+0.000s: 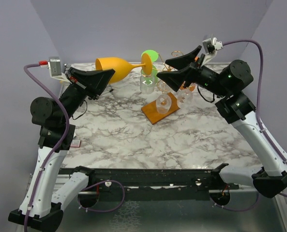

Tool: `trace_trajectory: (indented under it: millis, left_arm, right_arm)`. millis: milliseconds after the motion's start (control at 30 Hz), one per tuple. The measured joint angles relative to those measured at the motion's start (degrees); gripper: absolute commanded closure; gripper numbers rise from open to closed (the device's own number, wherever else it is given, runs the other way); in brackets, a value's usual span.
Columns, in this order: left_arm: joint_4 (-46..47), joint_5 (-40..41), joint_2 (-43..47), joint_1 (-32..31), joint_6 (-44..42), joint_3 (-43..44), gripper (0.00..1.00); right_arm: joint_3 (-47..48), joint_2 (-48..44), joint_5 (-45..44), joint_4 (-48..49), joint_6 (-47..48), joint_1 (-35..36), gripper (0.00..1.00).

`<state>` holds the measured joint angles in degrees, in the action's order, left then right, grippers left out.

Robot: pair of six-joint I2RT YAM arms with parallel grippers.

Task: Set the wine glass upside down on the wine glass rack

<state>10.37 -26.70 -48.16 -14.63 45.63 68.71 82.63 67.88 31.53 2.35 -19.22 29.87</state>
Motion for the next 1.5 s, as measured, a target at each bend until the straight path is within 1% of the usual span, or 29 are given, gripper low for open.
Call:
trace_trajectory:
  millis: [133,267,300,333,433,500,633,767,800,867,967,1000,1033,1067,1100,1133,1167,1233,1300,1333,1433,1500]
  left_arm:
    - [0.46,0.39,1.27,0.00,0.52,-1.90,1.00]
    - [1.29,1.01,2.51,0.00,0.61,-3.13,1.00]
    - [1.95,1.90,3.39,0.00,0.57,-3.93,1.00]
    - [1.95,1.90,3.39,0.00,0.57,-3.93,1.00]
    - [2.36,2.45,3.93,0.00,0.39,-4.37,1.00]
    - [2.32,2.82,4.33,0.00,0.22,-4.90,1.00]
    - [2.08,3.30,5.05,0.00,-0.13,-5.25,1.00]
    - [1.36,3.67,5.75,0.00,-0.48,-5.73,1.00]
    - [1.07,3.80,5.88,0.00,-0.48,-5.77,0.99]
    - [0.22,4.00,6.32,0.00,-0.76,-5.79,0.96]
    - [-1.49,4.42,6.97,0.00,-1.29,-5.86,0.95]
    - [-2.36,4.52,7.26,0.00,-1.57,-5.86,0.93]
    - [-3.04,4.68,7.48,0.00,-1.77,-5.86,0.88]
    - [-3.50,4.83,7.67,0.00,-1.97,-5.86,0.81]
    - [-4.00,5.07,7.87,0.00,-2.14,-5.86,0.72]
    - [-4.59,5.46,8.13,0.00,-2.45,-5.86,0.59]
    - [-5.05,5.90,8.31,0.00,-2.71,-5.86,0.50]
    - [-6.62,7.06,8.81,0.00,-3.34,-5.81,0.36]
    - [-8.28,8.50,9.55,0.00,-4.42,-5.62,0.26]
    - [-9.68,9.33,9.84,0.00,-5.05,-5.33,0.23]
    - [-15.50,12.70,10.08,0.00,-7.32,-3.21,0.16]
    - [-20.11,14.49,10.03,0.00,-9.05,-1.27,0.10]
  right_arm:
    - [3.78,3.19,-5.75,-0.35,2.32,5.38,0.26]
    - [5.09,5.01,-14.38,-1.25,4.63,10.80,0.31]
    - [6.51,6.93,-20.46,-2.82,6.88,15.34,0.43]
    - [6.51,7.02,-20.79,-2.97,6.99,15.56,0.47]
    - [8.44,8.90,-29.29,-4.52,8.90,19.12,0.60]
    - [8.52,9.57,-33.14,-4.90,9.57,20.98,0.66]
    - [8.48,10.14,-37.90,-4.92,10.56,22.60,0.81]
    - [8.48,10.49,-39.76,-3.43,11.67,22.71,0.97]
    - [8.44,10.71,-40.28,-2.99,12.22,22.99,0.99]
    - [7.91,11.04,-40.65,-1.40,13.20,23.06,0.99]
    - [6.80,11.43,-40.68,0.85,14.71,23.30,0.99]
    - [6.54,11.47,-40.68,1.31,15.06,23.30,0.99]
    - [6.32,11.56,-40.63,2.01,15.76,23.32,0.99]
    - [6.21,11.67,-40.54,2.60,16.44,23.34,0.99]
    - [6.08,11.74,-40.54,3.15,17.20,23.39,0.99]
    - [5.84,11.74,-40.57,3.76,18.03,23.39,0.99]
    - [5.55,11.74,-40.52,4.35,18.95,23.39,0.99]
    - [4.94,11.72,-40.39,5.44,20.79,23.39,0.99]
    - [4.22,11.72,-40.06,6.21,22.82,23.30,0.99]
    - [3.93,11.72,-39.80,6.62,23.69,23.28,0.99]
    - [2.54,11.58,-37.97,7.93,27.65,23.28,0.99]
    - [1.53,11.39,-36.44,8.52,30.40,23.30,0.99]
